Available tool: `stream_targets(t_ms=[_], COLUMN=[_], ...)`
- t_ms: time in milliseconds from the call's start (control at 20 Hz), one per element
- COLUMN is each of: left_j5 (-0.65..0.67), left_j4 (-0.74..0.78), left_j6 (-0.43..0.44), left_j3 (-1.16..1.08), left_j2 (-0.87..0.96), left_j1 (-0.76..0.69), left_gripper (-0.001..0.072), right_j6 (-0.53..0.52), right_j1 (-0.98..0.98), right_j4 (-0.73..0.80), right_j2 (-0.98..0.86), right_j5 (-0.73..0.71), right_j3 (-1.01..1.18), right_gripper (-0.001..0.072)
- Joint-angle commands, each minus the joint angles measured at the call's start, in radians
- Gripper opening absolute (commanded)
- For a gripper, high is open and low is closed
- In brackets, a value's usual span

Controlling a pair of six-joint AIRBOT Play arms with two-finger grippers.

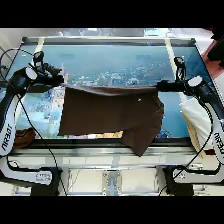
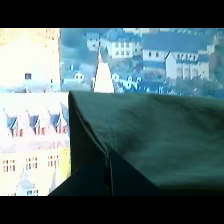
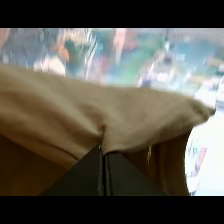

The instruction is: Fold the shirts.

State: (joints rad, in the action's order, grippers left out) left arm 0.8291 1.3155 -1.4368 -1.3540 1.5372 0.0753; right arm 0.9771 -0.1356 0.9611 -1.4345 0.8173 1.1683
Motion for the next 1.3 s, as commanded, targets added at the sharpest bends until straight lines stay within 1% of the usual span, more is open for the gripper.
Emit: stream_targets(t_ms=[0, 200, 400, 700, 800, 850, 900, 950, 1000, 1100, 1200, 1250], left_j5=[0.07, 0.063, 0.084, 0.091, 0.097, 0.109, 0.128, 0.161, 0.205, 0.291, 0.34, 0.358], left_j4=[0.106, 0.103, 0.099, 0.089, 0.069, 0.05, 0.032, 0.018, 0.016, 0.021, 0.02, 0.022], left_j6=[-0.058, -0.059, -0.059, -0.06, -0.06, -0.06, -0.059, -0.059, -0.059, -0.056, -0.034, -0.003], left_j3=[0.03, 0.076, 0.104, 0.103, 0.102, 0.101, 0.094, 0.079, 0.058, 0.014, 0.0, 0.001], left_j2=[-0.002, 0.002, 0.014, 0.048, 0.048, 0.048, 0.048, 0.048, 0.042, 0.002, -0.1, -0.171], left_j1=[0.0, -0.008, -0.008, -0.008, -0.007, -0.007, -0.007, -0.007, -0.007, -0.006, -0.007, -0.007], left_gripper=[0.0014, 0.0013, 0.0014, 0.0015, 0.003, 0.0115, 0.0292, 0.0441, 0.0457, 0.0457, 0.0456, 0.0457], right_j6=[0.076, 0.078, 0.079, 0.079, 0.103, 0.119, 0.129, 0.132, 0.151, 0.196, 0.26, 0.288], right_j1=[-0.006, -0.006, -0.006, -0.006, -0.009, -0.01, -0.011, -0.011, -0.011, -0.011, -0.011, -0.014], right_j4=[0.155, 0.169, 0.166, 0.149, 0.151, 0.154, 0.156, 0.169, 0.195, 0.297, 0.421, 0.474], right_j2=[0.013, 0.007, -0.021, -0.051, -0.049, -0.043, -0.028, -0.005, 0.024, 0.106, 0.207, 0.267], right_j5=[0.21, 0.126, 0.057, 0.057, 0.069, 0.079, 0.094, 0.114, 0.134, 0.201, 0.297, 0.34], right_j3=[-0.036, -0.151, -0.205, -0.204, -0.194, -0.181, -0.162, -0.138, -0.112, -0.05, -0.005, -0.003], right_gripper=[0.0022, 0.0022, 0.0022, 0.0026, 0.0033, 0.0075, 0.0146, 0.0158, 0.0158, 0.0158, 0.0173, 0.0302])
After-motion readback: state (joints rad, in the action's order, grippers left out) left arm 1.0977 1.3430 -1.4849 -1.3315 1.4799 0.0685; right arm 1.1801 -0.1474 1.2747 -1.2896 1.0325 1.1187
